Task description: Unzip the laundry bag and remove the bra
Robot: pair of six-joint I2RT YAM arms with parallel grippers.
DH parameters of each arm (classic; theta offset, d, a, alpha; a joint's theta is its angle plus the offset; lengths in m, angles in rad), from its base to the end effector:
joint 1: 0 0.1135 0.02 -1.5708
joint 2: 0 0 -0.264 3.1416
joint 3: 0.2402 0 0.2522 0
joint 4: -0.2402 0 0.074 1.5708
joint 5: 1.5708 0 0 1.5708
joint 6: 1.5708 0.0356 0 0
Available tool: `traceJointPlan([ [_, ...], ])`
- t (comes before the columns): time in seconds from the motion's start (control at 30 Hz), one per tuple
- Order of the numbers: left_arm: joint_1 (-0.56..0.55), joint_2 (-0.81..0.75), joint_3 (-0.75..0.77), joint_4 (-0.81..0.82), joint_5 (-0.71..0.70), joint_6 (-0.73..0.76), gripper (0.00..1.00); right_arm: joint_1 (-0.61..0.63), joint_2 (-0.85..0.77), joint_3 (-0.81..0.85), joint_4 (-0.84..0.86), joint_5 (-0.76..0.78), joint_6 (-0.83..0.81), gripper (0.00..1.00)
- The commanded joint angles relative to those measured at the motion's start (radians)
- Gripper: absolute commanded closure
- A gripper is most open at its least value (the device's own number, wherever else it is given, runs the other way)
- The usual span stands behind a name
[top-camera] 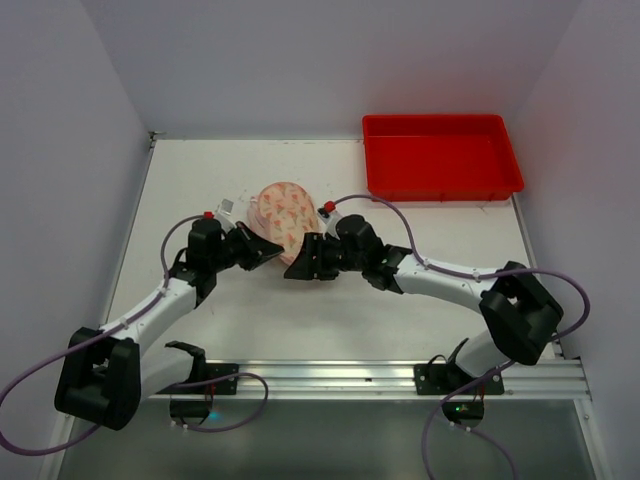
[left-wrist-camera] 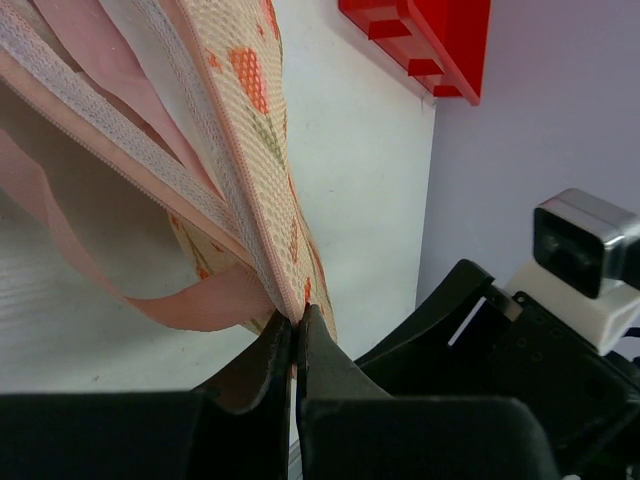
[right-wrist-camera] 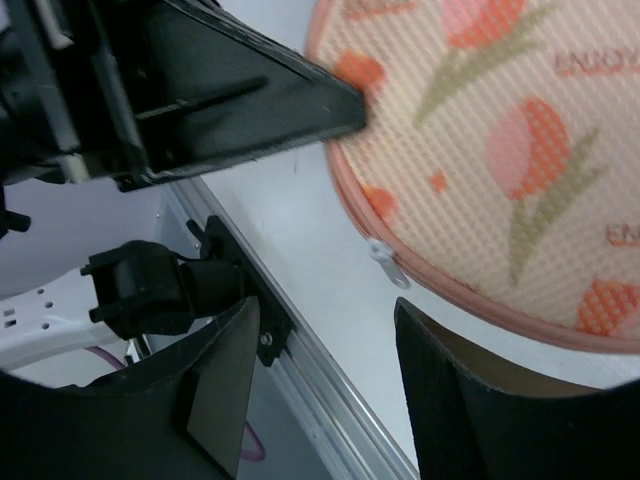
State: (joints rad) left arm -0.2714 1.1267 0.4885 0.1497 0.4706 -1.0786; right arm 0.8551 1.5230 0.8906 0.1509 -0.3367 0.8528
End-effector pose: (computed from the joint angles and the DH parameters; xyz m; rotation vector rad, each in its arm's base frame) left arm 0.2196 -0.0779 0.2045 -0.5856 2.1971 -1.2664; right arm 0.2115 0.2611 0.2310 -0.2418 2.3226 1.3202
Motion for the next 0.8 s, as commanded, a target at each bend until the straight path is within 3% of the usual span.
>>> traceJointPlan([
  [0.0, -0.006, -0.039, -0.014, 0.093, -0.041, -0.06, 1.0, -0.001, -0.001, -0.045, 0.065, -0.025, 0.069, 0.42],
  [0.77, -0.017, -0.062, -0.077, 0.142, -0.006, -0.096, 1.0, -0.048, 0.06, -0.071, 0.291, -0.028, 0.12, 0.45],
])
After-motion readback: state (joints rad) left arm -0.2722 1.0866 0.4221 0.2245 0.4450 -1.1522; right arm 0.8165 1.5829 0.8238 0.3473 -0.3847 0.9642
